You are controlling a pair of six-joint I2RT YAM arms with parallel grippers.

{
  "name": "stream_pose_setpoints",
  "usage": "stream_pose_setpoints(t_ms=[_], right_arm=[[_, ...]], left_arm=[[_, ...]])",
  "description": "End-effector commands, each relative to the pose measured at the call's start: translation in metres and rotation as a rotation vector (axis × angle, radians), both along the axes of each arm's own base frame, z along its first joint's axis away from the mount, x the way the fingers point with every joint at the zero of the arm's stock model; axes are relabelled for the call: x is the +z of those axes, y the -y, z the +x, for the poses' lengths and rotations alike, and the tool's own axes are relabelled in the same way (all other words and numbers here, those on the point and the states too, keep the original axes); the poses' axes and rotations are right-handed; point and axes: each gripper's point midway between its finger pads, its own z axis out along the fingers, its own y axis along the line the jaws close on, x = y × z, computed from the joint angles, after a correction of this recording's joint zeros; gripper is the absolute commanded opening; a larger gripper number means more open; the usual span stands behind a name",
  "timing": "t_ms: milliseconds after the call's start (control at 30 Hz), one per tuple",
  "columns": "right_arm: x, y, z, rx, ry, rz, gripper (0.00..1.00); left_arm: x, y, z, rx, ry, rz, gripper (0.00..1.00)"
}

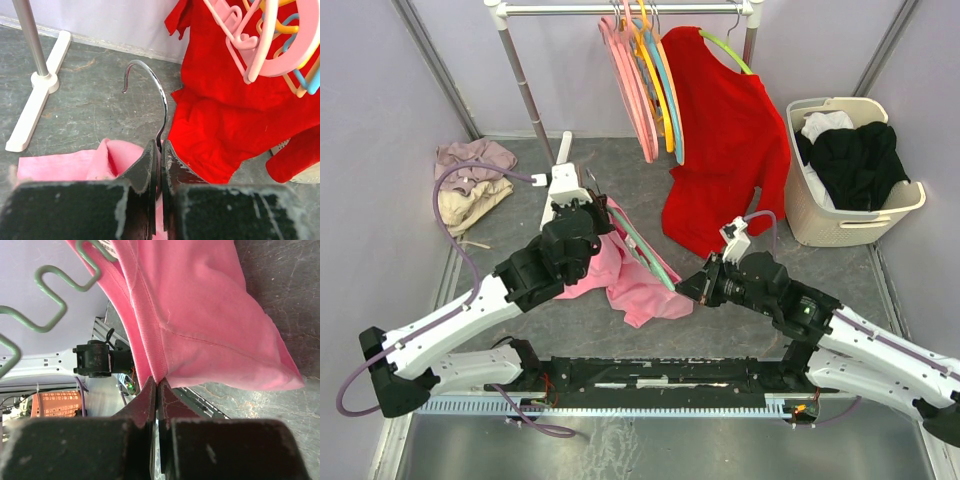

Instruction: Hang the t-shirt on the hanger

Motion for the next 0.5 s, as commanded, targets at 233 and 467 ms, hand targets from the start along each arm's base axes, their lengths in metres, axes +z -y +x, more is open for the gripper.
stream_pose_setpoints(t_ms=[233,467], right_arm=[[0.049,-0.007,0.004,0.005,0.051,0.046,0.01],[0.034,-0.008,0.004,0.004,0.022,0.028,0.01]], left_arm=[[-0.004,-0.008,0.018,0.119,0.065,0.046,0.03],[-0.029,-0.011,0.023,0.171,0.052,0.114,0.03]])
